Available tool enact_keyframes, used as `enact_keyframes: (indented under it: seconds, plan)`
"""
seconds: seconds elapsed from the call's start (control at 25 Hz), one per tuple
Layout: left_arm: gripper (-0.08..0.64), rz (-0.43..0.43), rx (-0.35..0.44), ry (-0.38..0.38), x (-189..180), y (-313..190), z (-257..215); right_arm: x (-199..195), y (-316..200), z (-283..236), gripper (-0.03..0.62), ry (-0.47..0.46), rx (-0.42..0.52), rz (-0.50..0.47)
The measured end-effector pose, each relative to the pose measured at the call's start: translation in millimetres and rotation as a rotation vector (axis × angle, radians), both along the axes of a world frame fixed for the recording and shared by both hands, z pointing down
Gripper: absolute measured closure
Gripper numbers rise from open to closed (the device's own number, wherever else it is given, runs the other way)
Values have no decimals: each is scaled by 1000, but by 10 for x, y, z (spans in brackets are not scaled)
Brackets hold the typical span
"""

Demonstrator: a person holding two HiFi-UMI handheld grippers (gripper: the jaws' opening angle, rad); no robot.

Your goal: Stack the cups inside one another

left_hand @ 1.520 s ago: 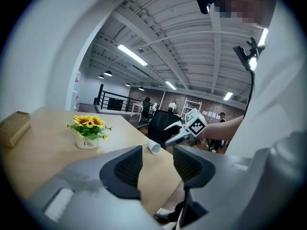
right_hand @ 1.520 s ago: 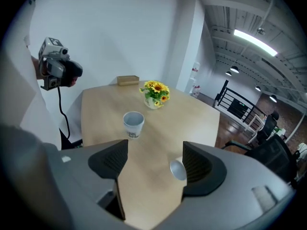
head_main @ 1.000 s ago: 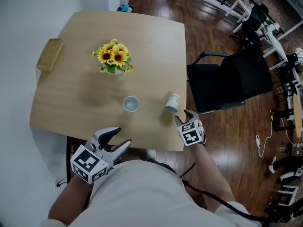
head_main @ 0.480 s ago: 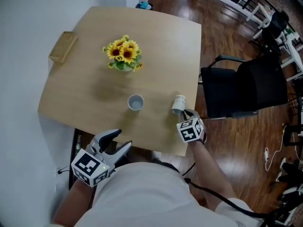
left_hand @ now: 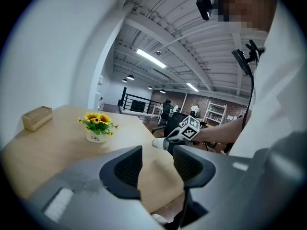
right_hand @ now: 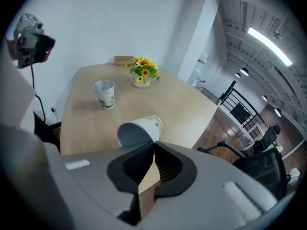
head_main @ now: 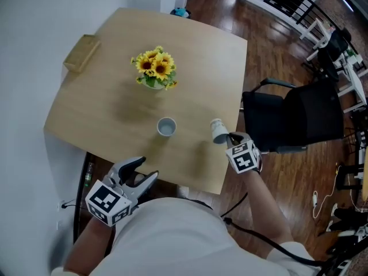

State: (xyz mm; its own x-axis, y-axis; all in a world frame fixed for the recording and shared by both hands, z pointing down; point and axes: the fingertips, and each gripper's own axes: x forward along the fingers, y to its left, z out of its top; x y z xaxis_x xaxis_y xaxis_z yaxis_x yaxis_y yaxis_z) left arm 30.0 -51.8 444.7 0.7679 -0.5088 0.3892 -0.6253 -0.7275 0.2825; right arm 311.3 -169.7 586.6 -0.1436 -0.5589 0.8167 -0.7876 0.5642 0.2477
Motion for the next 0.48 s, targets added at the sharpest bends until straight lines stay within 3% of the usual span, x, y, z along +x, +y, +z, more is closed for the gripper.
enact_keyframes:
  seconds: [0.48]
  plan:
    - [345,-31,41,24,-593,4,14,-842,-157,-739,577,29,-148,-283]
